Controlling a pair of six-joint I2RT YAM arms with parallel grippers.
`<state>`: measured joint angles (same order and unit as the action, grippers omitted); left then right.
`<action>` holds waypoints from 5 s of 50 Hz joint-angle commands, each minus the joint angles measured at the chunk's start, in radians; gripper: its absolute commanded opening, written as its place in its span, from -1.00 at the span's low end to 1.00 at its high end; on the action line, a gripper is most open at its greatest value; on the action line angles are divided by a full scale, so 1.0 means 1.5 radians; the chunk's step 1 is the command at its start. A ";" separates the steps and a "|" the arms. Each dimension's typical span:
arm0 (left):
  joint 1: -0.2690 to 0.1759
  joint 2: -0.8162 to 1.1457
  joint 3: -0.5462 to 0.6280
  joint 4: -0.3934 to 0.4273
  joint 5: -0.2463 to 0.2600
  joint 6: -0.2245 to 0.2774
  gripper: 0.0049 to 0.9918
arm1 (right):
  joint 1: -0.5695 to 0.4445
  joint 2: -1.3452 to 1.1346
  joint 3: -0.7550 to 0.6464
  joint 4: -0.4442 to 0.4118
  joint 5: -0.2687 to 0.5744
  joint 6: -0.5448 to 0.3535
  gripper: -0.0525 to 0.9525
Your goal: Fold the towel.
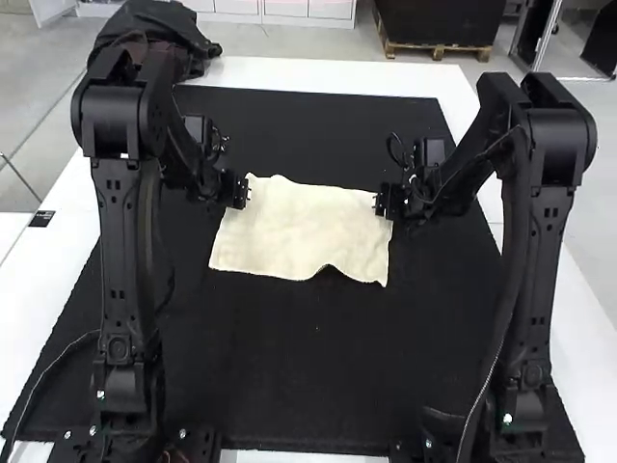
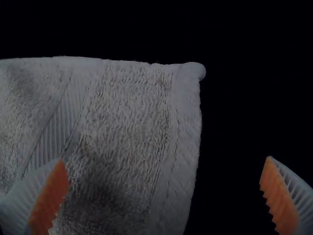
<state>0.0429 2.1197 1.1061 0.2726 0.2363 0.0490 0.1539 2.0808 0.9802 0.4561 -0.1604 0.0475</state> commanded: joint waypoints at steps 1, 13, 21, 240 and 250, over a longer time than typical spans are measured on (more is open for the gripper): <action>-0.004 0.006 0.015 0.002 0.005 0.015 0.89 | 0.018 0.012 0.025 0.003 -0.013 -0.007 0.91; -0.002 0.019 0.015 -0.001 0.005 0.015 0.85 | 0.029 0.032 0.039 -0.001 0.000 -0.028 0.91; -0.001 0.025 0.015 -0.010 0.004 0.030 0.85 | 0.035 0.037 0.036 -0.003 0.017 -0.050 0.91; 0.151 -0.360 -0.436 0.056 0.047 0.090 0.96 | -0.066 -0.268 -0.293 -0.083 -0.099 -0.105 0.65; 0.163 -0.362 -0.432 0.060 0.059 0.087 0.96 | -0.050 -0.268 -0.284 -0.082 -0.104 -0.101 0.78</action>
<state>0.2752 1.5852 0.4599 0.3553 0.3084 0.1783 0.0692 1.6859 0.5373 0.3256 -0.3134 -0.0982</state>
